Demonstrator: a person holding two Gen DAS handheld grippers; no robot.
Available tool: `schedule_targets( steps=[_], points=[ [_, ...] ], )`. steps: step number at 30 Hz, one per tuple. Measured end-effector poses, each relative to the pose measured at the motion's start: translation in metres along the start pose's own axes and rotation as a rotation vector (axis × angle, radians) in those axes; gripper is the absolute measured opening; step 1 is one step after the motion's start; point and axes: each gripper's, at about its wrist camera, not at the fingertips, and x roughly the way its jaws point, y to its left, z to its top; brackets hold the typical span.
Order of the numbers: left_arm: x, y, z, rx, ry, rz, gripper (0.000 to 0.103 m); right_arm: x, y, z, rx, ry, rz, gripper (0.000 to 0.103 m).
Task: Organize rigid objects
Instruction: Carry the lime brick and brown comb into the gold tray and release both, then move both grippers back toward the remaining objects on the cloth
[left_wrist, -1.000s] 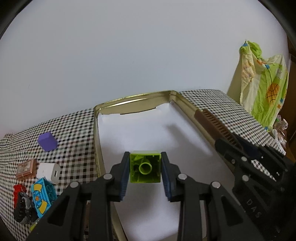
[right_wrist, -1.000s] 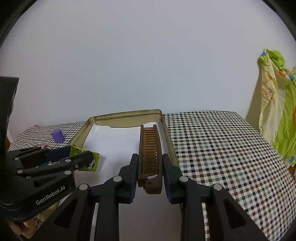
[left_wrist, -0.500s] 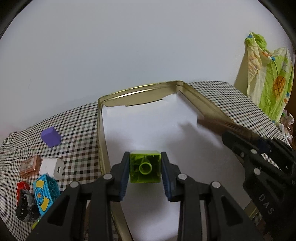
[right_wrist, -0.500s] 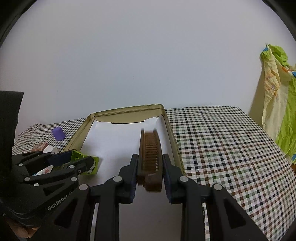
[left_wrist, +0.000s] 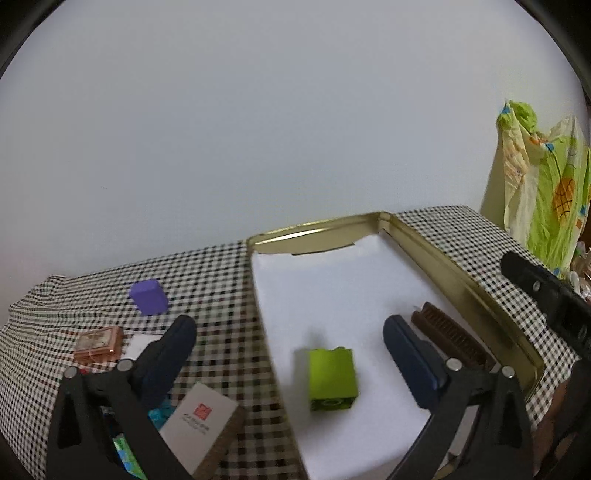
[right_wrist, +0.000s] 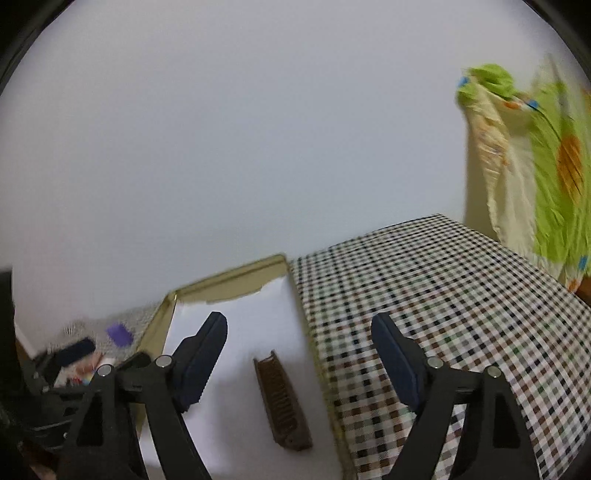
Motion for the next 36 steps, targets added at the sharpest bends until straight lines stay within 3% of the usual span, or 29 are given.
schedule_targets(
  steps=[5, 12, 18, 26, 36],
  points=[
    [-0.004, 0.015, -0.008, -0.008, -0.024, 0.023, 0.103, -0.001, -0.004, -0.001, 0.013, -0.014, -0.047, 0.082],
    [-0.013, 0.031, -0.014, -0.037, -0.049, 0.007, 0.103, -0.015, 0.013, -0.005, -0.059, -0.124, -0.110, 0.082],
    [-0.016, 0.036, -0.025, 0.002, -0.052, 0.038, 0.103, -0.025, 0.020, -0.007, -0.063, -0.159, -0.133, 0.082],
    [-0.018, 0.054, -0.035, 0.037, -0.041, 0.091, 0.103, -0.033, 0.031, -0.017, -0.034, -0.132, -0.104, 0.082],
    [-0.015, 0.093, -0.044, -0.003, -0.001, 0.087, 0.103, -0.051, 0.055, -0.035, -0.044, -0.128, -0.063, 0.082]
  ],
)
